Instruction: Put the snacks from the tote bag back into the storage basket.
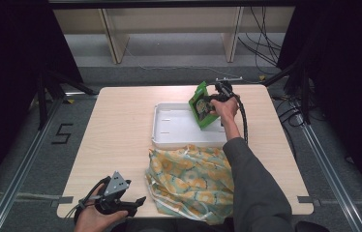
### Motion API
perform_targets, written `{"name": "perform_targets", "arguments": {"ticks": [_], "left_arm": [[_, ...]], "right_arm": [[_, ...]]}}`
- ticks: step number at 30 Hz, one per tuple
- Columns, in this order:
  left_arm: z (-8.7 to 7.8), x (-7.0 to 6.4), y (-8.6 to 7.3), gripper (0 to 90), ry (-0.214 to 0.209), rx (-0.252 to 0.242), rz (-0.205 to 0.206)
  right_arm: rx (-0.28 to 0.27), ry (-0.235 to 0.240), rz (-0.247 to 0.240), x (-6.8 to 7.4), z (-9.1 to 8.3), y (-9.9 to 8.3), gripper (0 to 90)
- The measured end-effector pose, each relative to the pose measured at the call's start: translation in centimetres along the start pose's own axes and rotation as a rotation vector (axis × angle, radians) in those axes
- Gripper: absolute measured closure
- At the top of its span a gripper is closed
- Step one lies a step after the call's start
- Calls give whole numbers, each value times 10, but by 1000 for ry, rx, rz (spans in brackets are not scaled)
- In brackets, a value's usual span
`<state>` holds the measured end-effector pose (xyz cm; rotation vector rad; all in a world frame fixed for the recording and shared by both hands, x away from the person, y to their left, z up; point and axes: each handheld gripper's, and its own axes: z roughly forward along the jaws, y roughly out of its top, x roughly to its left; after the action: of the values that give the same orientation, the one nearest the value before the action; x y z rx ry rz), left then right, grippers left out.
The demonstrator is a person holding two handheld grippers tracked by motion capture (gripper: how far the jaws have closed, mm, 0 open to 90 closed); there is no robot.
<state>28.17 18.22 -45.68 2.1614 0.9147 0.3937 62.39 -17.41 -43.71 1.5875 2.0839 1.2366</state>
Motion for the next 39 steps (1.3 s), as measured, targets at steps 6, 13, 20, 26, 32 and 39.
{"name": "perform_targets", "arguments": {"ticks": [6,13,20,26,32,39], "left_arm": [[-2,3,1,242,-4,31,57],[0,-1,0,236,-7,7,21],[-1,-1,0,236,-1,8,20],[-3,1,1,236,-8,31,60],[-3,1,1,236,-5,28,52],[-3,1,1,236,-7,30,62]], "right_arm": [[22,-41,1,-4,0,-1,704],[17,-57,61,-8,2,-5,703],[28,-86,105,-10,2,-11,711],[36,-93,97,-19,5,-18,715],[33,-79,173,-12,0,-16,715],[17,-86,73,-17,-9,-13,693]]}}
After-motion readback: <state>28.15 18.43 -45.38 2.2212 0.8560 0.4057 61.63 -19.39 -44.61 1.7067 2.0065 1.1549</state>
